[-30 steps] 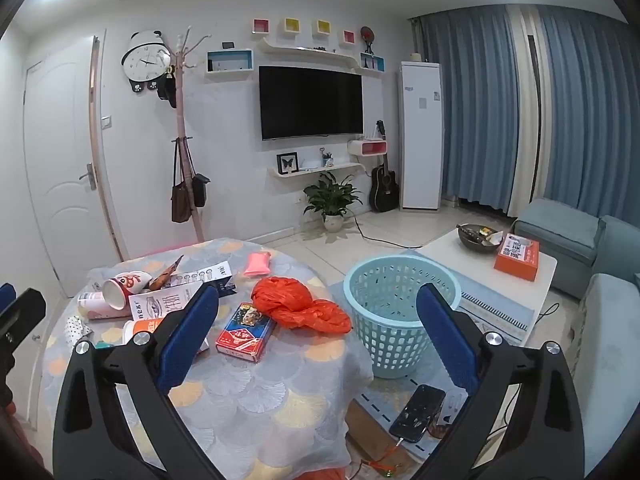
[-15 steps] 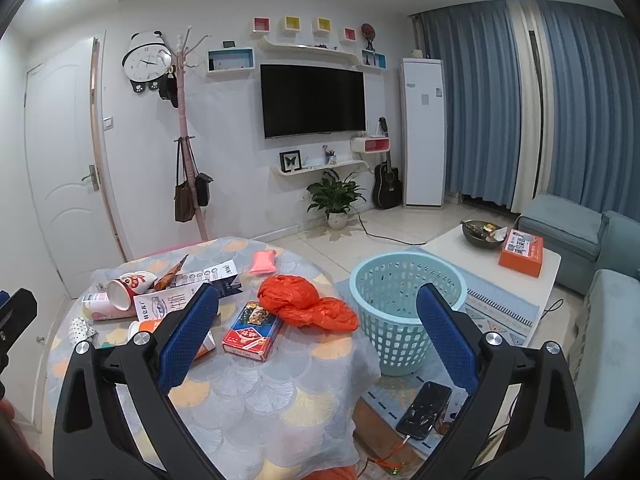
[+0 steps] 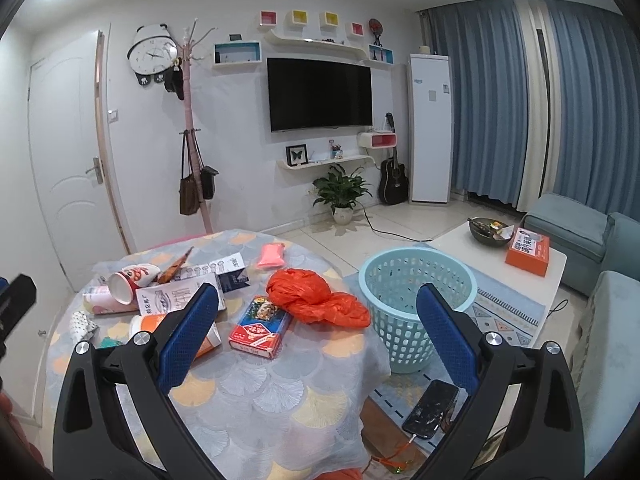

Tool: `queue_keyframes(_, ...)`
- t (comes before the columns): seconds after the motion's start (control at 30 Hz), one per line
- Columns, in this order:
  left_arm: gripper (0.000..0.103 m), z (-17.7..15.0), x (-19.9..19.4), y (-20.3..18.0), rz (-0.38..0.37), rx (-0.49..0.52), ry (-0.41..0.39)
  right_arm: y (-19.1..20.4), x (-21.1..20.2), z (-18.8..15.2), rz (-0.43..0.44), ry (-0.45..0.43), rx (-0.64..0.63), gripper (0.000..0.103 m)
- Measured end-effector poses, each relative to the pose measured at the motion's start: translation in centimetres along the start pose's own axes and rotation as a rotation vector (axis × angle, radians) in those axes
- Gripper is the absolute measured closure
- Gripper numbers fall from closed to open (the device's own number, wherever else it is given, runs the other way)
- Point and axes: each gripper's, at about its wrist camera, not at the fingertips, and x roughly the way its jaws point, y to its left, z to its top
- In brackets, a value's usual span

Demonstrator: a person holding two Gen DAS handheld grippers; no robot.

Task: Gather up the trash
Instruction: 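Approach the cluttered table with both tools open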

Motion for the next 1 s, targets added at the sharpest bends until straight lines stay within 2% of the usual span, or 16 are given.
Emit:
queue_keyframes(0.33,0.007,-0.4,1.1,0.9,-0.005,-0.061,-0.019,-0.3,1.8,-1.0,-0.022,0.025,-0.003,0.008)
queue_keyframes(0.73,0.007,-1.2,3.3,2.0,0.047,-0.074,0.035,-0.3,3.9,-1.7,-0.044,0.061,0.006,0.008)
queue_keyframes(1.0,0.007,-1.6,3.9,2.3,0.05,-0.077,0.06,-0.4,4.8,-2.1,-0.044,0.082,0.003,0.008)
